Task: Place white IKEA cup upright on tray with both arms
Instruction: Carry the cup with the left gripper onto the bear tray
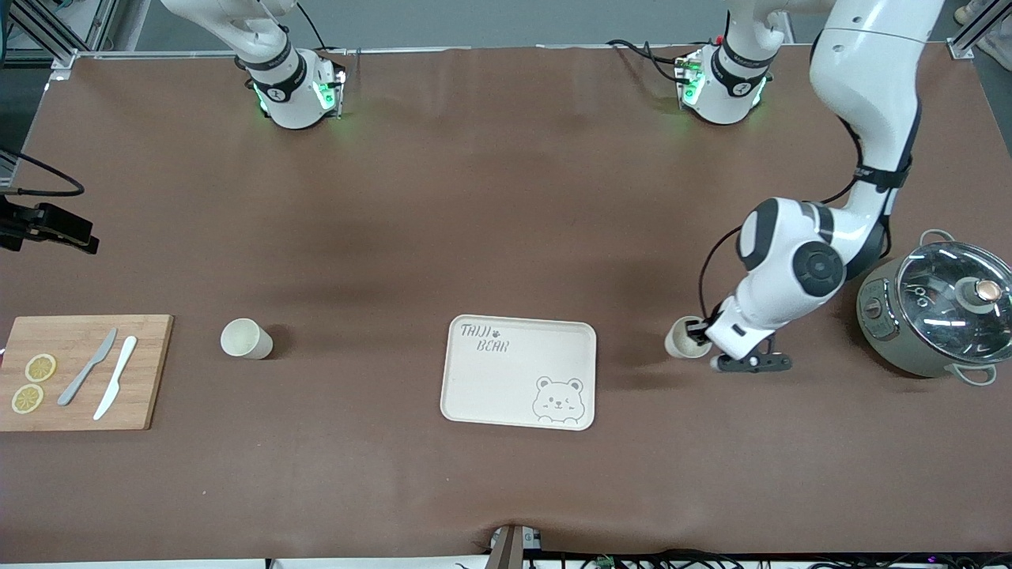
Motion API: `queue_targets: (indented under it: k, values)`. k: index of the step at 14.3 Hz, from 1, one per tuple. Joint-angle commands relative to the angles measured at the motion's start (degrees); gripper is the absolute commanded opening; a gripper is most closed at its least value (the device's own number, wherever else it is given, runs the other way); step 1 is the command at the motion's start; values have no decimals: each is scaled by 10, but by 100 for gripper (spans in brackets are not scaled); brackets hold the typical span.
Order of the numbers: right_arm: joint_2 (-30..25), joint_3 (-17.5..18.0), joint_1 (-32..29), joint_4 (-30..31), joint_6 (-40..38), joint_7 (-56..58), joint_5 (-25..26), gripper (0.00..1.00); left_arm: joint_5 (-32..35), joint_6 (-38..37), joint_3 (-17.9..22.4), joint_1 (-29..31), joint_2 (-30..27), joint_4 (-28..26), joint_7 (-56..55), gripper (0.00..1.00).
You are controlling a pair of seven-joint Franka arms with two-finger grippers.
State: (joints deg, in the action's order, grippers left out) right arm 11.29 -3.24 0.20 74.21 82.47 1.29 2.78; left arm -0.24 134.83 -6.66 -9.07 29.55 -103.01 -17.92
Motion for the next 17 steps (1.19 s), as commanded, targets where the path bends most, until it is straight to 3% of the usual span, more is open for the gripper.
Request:
queue_targets:
  k: [1, 3, 7, 11, 17]
  values:
    - [-7, 0, 0, 0, -6, -4, -4, 100, 34, -23, 4, -12, 46, 57, -67, 0]
    - [-7, 0, 0, 0, -6, -4, -4, 100, 32, -23, 5, -33, 57, 61, -96, 0]
    - [-7, 0, 0, 0, -6, -4, -4, 100, 39, -23, 8, -73, 112, 143, -247, 0]
    - [-7, -1, 0, 0, -6, -4, -4, 100, 38, -39, 8, -76, 111, 171, -263, 0]
    - [-7, -1, 0, 0, -10, -4, -4, 100, 34, -50, 6, -127, 108, 187, -328, 0]
